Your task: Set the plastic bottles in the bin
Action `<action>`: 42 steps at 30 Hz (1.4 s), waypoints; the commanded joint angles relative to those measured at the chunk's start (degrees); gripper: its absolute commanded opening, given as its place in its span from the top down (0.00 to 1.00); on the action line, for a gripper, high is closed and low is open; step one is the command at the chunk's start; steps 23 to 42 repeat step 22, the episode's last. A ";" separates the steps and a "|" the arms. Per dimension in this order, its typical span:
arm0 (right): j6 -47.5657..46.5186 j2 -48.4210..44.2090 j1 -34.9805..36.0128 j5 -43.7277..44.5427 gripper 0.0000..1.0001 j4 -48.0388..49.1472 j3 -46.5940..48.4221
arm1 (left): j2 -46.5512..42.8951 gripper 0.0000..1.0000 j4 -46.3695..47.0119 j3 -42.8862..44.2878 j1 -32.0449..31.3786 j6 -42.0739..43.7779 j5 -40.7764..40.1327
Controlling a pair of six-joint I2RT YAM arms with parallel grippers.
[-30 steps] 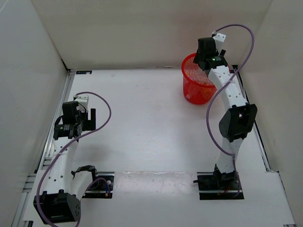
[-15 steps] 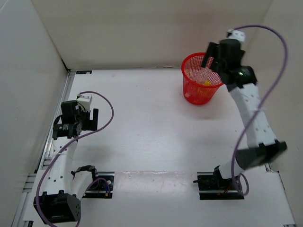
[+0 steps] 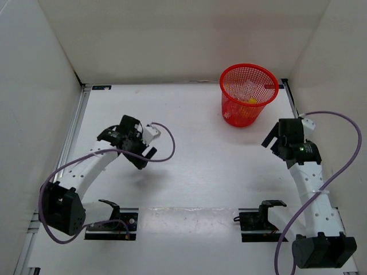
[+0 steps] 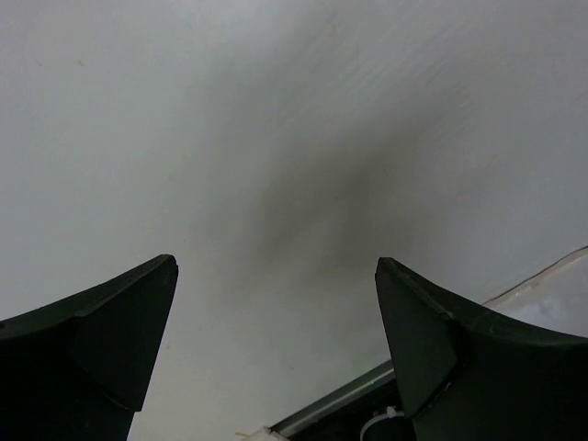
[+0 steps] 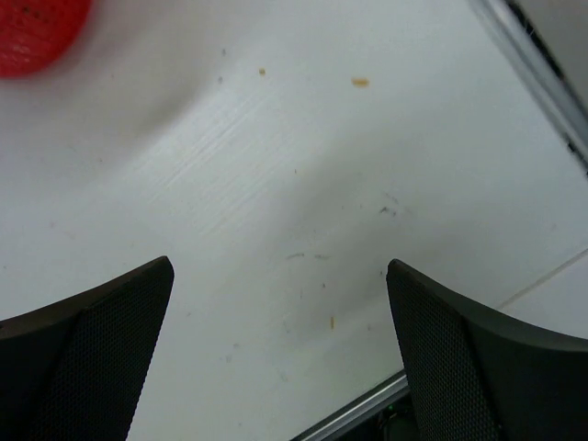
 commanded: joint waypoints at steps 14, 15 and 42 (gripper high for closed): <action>9.01 -18.02 -0.21 -3.06 0.00 3.98 -14.96 | -5.86 0.00 1.25 -3.86 -1.49 -3.88 -3.52; 9.01 -17.49 -0.21 -3.06 0.00 3.98 -14.96 | -5.85 0.00 1.25 -3.85 -1.49 -3.88 -2.91; 9.63 -18.10 -0.21 -3.58 0.00 3.98 -14.96 | -5.32 0.00 1.25 -3.32 -1.49 -4.50 -2.90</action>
